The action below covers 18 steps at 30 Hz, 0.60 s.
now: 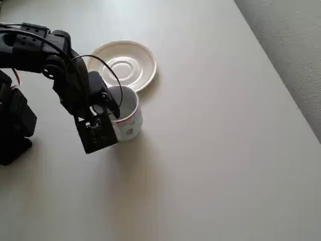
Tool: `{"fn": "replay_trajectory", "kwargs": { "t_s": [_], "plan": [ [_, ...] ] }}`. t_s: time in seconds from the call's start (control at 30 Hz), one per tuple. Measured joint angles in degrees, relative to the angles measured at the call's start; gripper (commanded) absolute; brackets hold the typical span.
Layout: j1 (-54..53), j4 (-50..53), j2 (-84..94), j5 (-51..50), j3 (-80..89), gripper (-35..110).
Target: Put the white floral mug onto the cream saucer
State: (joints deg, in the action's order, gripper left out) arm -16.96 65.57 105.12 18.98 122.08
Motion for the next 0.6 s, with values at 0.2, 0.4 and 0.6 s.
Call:
{"fn": "replay_trajectory", "kwargs": {
  "t_s": [0.2, 0.4, 0.6],
  "plan": [
    [-1.23, -4.39, -3.52, 0.88, -0.09, -2],
    [-1.93, -1.58, 0.62, 2.2, 0.79, -2],
    [-1.14, 11.43, 11.34, 2.46, -1.14, -2]
  ]
}}
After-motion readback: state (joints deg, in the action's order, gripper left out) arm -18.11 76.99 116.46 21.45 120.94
